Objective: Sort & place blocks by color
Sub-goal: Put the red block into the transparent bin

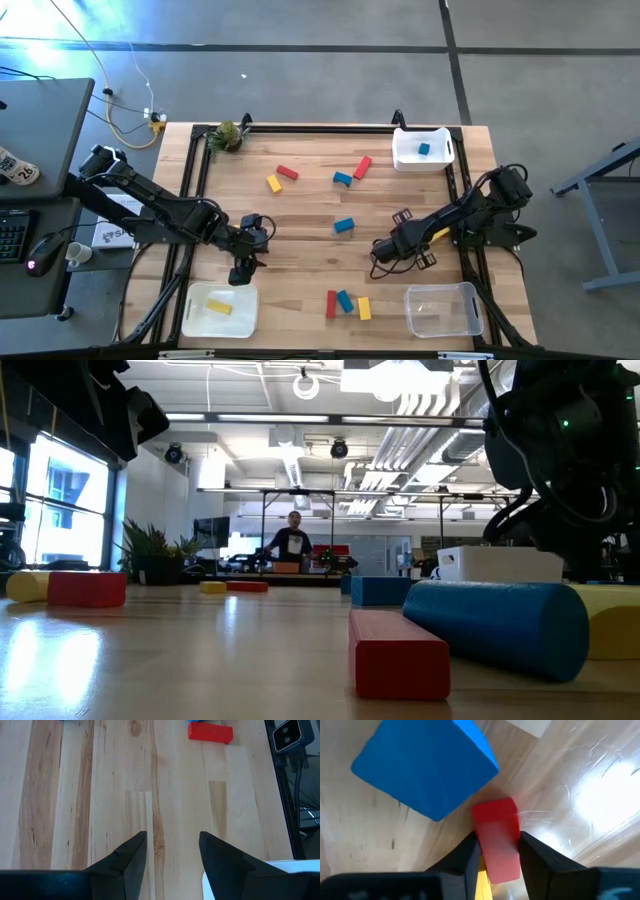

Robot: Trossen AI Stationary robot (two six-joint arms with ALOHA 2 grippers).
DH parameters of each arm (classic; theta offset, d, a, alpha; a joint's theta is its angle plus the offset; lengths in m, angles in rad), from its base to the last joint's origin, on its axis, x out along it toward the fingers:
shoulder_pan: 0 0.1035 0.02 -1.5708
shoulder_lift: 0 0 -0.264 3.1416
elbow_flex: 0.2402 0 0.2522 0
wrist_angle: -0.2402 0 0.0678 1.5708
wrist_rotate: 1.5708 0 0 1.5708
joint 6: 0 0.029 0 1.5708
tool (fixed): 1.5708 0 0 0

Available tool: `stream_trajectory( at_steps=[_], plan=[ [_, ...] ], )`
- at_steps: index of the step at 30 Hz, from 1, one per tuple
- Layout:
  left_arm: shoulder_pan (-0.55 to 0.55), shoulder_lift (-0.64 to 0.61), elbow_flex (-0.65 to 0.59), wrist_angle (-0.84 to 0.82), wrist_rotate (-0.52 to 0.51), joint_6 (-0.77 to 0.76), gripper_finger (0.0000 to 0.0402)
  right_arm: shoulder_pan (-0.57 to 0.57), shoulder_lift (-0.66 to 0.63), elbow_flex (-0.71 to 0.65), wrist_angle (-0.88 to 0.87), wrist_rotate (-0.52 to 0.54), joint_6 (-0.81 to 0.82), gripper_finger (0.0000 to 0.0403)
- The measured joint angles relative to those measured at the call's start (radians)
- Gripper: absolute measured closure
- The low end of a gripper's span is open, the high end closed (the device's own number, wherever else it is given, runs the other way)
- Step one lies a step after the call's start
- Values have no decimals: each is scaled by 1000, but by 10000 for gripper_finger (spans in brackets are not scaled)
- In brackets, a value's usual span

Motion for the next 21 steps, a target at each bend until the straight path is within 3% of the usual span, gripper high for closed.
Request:
stream_trajectory(
  at_steps=[4, 12, 21],
  plan=[
    [0, 0, 0, 0, 0, 0, 234, 0, -1, 0, 1, 21, 66, 327],
    [0, 0, 0, 0, 0, 0, 234, 0, 0, 4, -2, 47, 167, 327],
    [0, 0, 0, 0, 0, 0, 234, 0, 0, 105, -45, 155, 333, 328]
  ],
)
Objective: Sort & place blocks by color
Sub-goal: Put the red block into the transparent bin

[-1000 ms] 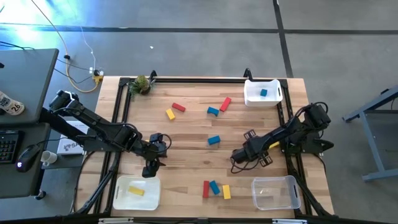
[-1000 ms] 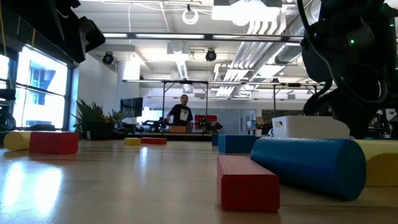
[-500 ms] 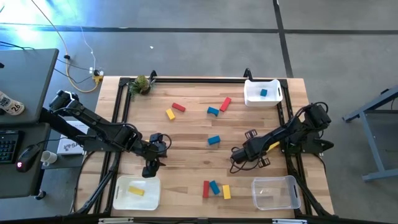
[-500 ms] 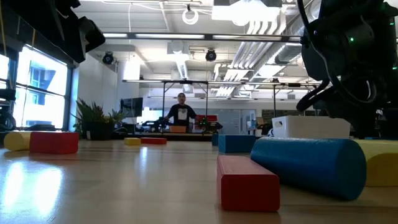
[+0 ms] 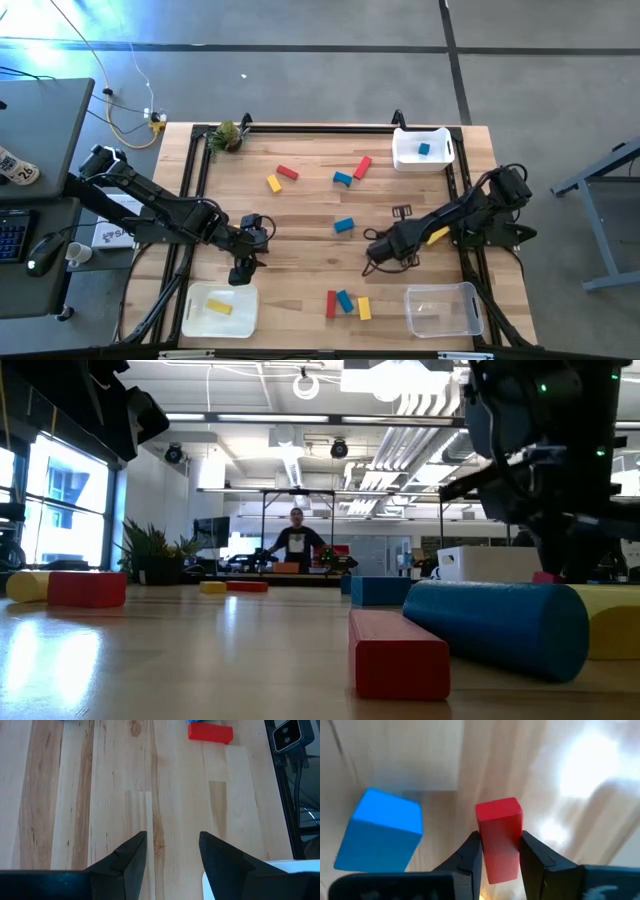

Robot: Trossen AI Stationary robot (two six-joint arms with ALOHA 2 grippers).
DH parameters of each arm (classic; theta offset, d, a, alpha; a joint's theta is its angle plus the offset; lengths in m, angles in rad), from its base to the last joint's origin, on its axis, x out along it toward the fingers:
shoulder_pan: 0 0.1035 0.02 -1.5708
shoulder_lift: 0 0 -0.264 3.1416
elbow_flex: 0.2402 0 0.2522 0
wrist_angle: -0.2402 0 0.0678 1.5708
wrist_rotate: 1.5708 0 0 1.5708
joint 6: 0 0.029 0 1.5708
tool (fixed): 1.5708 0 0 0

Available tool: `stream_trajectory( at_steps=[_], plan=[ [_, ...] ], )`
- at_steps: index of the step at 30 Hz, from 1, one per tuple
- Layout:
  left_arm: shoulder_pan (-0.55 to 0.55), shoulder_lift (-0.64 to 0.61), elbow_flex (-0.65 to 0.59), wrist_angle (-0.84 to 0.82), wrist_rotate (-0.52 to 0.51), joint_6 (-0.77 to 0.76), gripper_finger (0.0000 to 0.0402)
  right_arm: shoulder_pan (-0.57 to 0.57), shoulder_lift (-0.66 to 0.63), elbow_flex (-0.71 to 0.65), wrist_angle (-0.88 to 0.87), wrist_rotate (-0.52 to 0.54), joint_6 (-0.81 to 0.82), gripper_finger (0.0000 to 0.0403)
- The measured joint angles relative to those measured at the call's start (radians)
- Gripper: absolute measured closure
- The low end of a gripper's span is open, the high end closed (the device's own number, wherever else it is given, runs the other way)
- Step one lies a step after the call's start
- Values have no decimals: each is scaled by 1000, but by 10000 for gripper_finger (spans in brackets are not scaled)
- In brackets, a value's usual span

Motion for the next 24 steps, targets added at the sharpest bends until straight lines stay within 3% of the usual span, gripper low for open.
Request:
stream_trajectory(
  at_steps=[11, 24],
  plan=[
    [0, 0, 0, 0, -22, 0, 234, 1, 0, 192, -171, 60, 215, 329],
    [0, 0, 0, 0, -64, -22, 234, 61, 0, 467, -270, -12, 351, 329]
  ],
)
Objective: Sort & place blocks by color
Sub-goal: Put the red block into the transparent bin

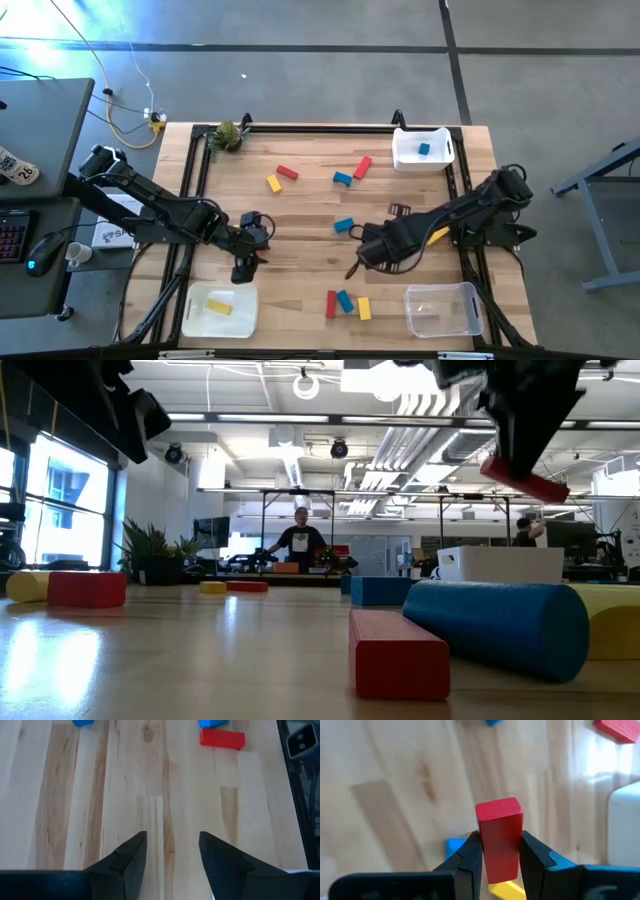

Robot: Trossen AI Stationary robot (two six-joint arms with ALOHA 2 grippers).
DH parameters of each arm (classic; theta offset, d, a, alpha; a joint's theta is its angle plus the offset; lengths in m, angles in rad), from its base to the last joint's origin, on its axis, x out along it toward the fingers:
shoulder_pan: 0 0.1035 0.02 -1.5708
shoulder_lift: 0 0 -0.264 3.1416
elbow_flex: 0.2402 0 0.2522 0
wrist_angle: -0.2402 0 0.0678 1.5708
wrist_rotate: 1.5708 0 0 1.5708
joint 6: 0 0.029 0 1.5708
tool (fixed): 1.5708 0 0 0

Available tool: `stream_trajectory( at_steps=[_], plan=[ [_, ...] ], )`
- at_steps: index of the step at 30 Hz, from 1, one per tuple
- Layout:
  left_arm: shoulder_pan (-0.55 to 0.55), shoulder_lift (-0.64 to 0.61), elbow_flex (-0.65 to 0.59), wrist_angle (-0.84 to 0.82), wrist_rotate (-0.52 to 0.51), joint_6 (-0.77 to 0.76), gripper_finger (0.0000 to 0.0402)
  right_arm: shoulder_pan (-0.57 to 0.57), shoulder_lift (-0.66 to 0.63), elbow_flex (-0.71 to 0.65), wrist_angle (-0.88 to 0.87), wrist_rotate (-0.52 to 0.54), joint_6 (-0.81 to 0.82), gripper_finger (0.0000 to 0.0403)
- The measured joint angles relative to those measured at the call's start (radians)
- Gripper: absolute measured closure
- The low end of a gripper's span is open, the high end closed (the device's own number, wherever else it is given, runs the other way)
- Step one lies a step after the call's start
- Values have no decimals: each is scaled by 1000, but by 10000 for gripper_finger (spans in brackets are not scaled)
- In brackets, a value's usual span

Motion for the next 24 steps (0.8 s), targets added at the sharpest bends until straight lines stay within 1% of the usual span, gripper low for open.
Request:
stream_trajectory(
  at_steps=[6, 9, 18, 24],
  plan=[
    [0, 0, 0, 0, -37, -70, 234, 106, 0, 72, -6, -30, 102, 329],
    [0, 0, 0, 0, -37, -87, 234, 172, -1, 75, -6, -45, 180, 329],
    [0, 0, 0, 0, -40, -173, 234, 393, -1, 75, -4, -48, 455, 329],
    [0, 0, 0, 0, -49, -217, 234, 506, -1, 54, -9, -125, 595, 329]
  ],
)
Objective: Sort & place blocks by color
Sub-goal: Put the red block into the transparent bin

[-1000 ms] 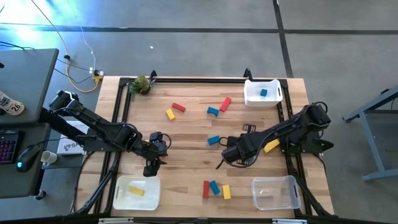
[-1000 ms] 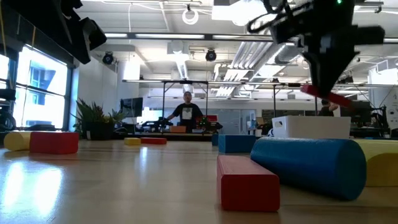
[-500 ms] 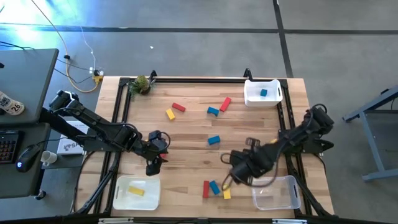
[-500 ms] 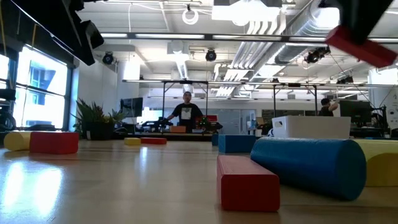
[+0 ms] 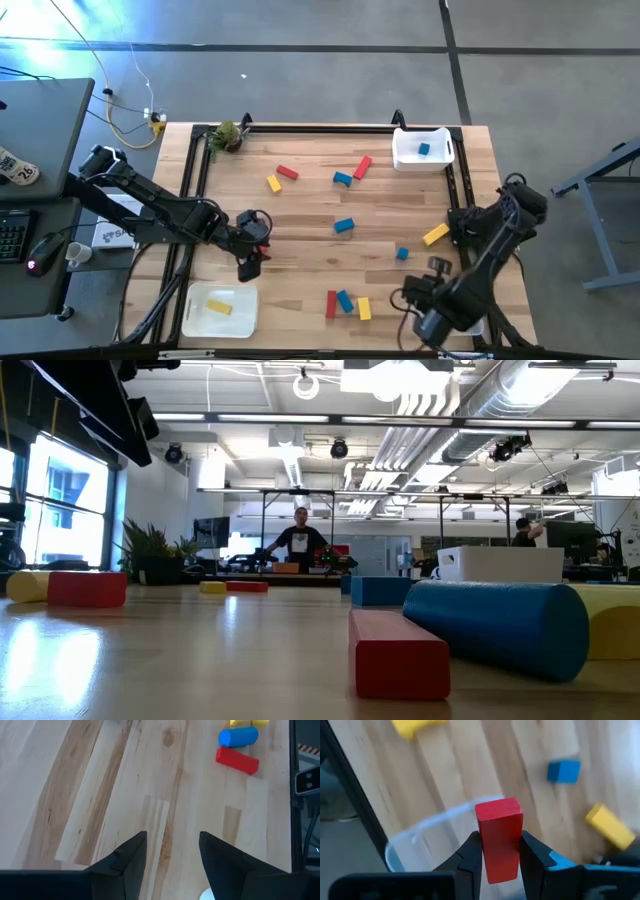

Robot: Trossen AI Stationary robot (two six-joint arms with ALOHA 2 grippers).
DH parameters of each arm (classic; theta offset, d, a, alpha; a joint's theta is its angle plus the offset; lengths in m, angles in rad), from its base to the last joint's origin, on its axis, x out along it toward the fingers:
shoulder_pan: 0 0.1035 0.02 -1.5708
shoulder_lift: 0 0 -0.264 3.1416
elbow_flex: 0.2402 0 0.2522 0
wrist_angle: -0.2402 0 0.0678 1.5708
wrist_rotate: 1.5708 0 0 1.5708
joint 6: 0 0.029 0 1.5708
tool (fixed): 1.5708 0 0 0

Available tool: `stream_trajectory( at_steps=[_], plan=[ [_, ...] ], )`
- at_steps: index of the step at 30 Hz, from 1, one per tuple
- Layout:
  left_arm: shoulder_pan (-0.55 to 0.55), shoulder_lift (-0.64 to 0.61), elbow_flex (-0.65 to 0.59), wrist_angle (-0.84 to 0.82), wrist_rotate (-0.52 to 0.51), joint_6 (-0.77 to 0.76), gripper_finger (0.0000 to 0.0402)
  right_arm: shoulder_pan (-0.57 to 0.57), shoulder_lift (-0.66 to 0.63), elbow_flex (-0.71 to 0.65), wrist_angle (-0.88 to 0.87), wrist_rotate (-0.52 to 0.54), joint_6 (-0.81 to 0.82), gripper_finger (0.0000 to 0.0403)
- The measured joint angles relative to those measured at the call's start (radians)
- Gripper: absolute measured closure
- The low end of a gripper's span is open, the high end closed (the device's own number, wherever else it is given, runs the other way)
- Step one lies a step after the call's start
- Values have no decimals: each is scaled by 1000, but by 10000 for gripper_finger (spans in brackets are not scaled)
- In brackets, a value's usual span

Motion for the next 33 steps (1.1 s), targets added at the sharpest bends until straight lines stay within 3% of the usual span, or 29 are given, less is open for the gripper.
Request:
stream_trajectory(
  at_steps=[9, 17, 25, 33],
  plan=[
    [0, 0, 0, 0, -71, -71, 234, 110, 1, -183, 105, -178, 53, 329],
    [0, 0, 0, 1, -120, -80, 234, 118, 1, -328, 287, -314, 54, 308],
    [0, 0, 0, 2, -178, -74, 234, 92, 1, -340, 303, -331, 42, 299],
    [31, 0, 0, 30, -233, 53, 234, 50, 1, -340, 311, -387, 8, 282]
  ],
)
